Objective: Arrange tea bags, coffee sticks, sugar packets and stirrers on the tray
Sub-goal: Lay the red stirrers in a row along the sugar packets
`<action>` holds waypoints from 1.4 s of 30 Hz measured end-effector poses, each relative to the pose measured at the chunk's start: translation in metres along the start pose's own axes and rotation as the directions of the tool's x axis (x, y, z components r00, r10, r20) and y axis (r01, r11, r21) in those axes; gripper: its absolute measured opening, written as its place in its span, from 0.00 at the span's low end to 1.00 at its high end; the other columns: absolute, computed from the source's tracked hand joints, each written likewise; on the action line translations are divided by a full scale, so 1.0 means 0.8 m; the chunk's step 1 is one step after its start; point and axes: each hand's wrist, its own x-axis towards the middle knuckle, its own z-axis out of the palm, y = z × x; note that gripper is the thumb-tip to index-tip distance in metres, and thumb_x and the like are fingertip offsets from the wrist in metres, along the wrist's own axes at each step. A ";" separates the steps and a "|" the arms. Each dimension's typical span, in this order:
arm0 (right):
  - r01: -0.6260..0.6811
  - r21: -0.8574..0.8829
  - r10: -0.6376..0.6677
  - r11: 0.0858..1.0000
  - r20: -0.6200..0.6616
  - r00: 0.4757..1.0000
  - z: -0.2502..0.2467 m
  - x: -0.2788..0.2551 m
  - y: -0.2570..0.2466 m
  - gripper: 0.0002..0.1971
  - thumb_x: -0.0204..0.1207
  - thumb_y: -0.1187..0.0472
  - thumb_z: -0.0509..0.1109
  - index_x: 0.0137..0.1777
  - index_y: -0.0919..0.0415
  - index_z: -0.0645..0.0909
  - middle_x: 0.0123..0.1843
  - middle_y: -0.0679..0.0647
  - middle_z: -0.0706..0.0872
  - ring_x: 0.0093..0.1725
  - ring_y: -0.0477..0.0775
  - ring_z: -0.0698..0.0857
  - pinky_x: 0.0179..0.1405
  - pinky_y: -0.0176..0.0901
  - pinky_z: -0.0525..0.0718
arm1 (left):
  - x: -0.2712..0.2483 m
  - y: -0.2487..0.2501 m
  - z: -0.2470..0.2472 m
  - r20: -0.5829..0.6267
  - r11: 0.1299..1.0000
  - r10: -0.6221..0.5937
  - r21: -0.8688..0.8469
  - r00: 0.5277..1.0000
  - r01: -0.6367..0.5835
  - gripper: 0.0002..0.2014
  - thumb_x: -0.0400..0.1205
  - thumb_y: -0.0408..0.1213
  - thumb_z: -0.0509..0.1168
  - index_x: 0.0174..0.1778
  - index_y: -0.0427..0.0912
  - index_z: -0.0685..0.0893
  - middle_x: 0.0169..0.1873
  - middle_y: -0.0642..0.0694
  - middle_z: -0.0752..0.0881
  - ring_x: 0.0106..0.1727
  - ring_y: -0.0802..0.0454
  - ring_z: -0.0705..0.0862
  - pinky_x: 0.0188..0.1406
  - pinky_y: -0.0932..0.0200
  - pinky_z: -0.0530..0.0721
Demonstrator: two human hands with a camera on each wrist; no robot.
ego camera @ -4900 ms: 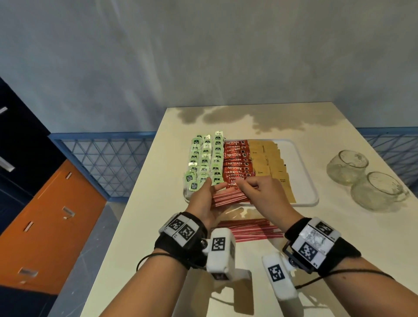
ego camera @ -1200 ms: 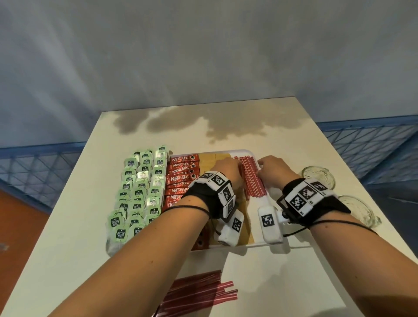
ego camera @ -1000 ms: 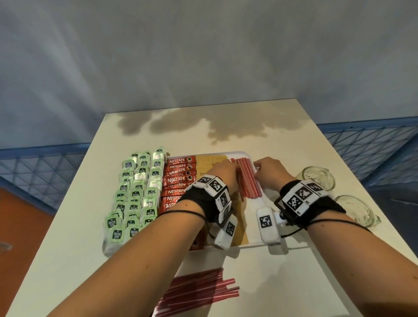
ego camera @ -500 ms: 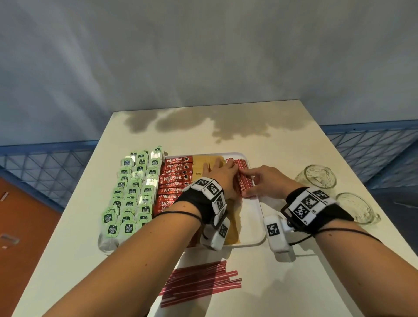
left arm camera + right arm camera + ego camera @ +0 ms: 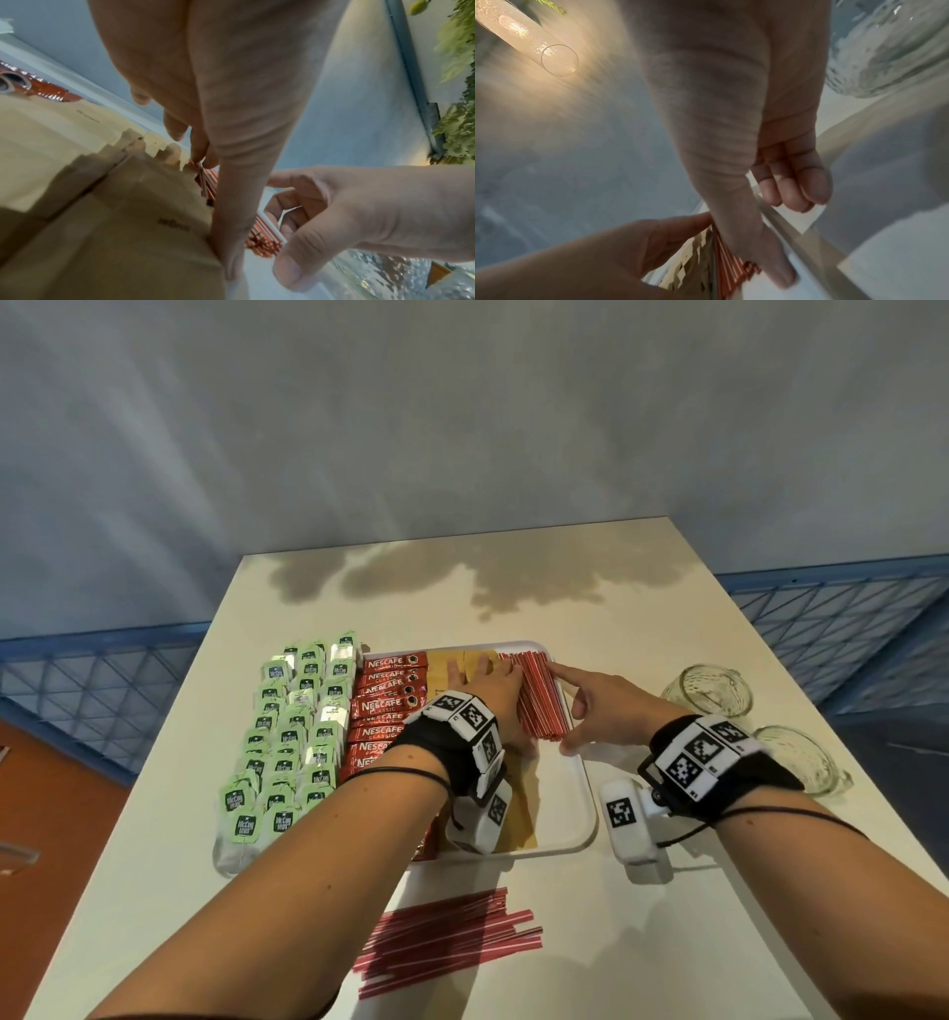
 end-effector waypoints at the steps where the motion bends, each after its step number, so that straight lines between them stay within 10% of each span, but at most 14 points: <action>1: 0.001 -0.003 -0.001 1.000 -0.003 1.000 0.001 0.001 -0.002 0.57 0.64 0.62 0.84 0.87 0.45 0.51 0.42 0.47 0.80 0.40 0.43 0.79 0.36 0.34 0.70 | 0.001 0.000 0.001 0.001 1.000 -0.002 0.001 1.000 0.002 0.61 0.69 0.60 0.76 0.87 0.43 0.45 0.87 0.45 0.49 0.87 0.38 0.43 0.80 0.26 0.37; 19: 0.036 -0.053 -0.038 0.998 -0.045 0.998 0.006 0.005 -0.004 0.44 0.73 0.53 0.79 0.85 0.44 0.58 0.37 0.35 0.71 0.37 0.37 0.74 0.33 0.29 0.66 | -0.007 0.007 0.001 0.020 1.000 0.015 -0.010 1.000 -0.014 0.50 0.77 0.59 0.69 0.87 0.49 0.47 0.87 0.47 0.46 0.86 0.37 0.40 0.77 0.22 0.34; 24: 0.042 -0.044 -0.043 0.998 -0.034 0.999 0.007 0.008 -0.005 0.39 0.75 0.52 0.77 0.84 0.42 0.63 0.52 0.48 0.81 0.37 0.36 0.74 0.35 0.29 0.69 | -0.006 0.004 0.003 0.041 1.000 0.014 0.007 0.999 -0.015 0.49 0.76 0.63 0.67 0.87 0.53 0.47 0.87 0.48 0.45 0.86 0.37 0.39 0.76 0.21 0.33; 37: 0.034 -0.111 -0.050 0.993 -0.146 0.988 -0.003 -0.018 -0.026 0.45 0.72 0.51 0.80 0.86 0.46 0.58 0.46 0.50 0.82 0.41 0.46 0.77 0.39 0.39 0.70 | -0.041 0.001 -0.012 -0.068 1.000 0.014 -0.021 0.998 -0.016 0.41 0.78 0.62 0.66 0.85 0.54 0.59 0.87 0.47 0.50 0.87 0.39 0.43 0.76 0.24 0.33; 42: 0.197 0.000 -0.195 0.980 -0.126 0.973 0.017 -0.081 -0.062 0.34 0.69 0.47 0.81 0.76 0.45 0.76 0.43 0.44 0.84 0.38 0.39 0.80 0.36 0.34 0.74 | -0.142 -0.021 -0.005 -0.227 0.980 0.038 -0.184 0.973 -0.081 0.28 0.81 0.51 0.69 0.77 0.50 0.74 0.81 0.46 0.67 0.81 0.45 0.66 0.80 0.43 0.64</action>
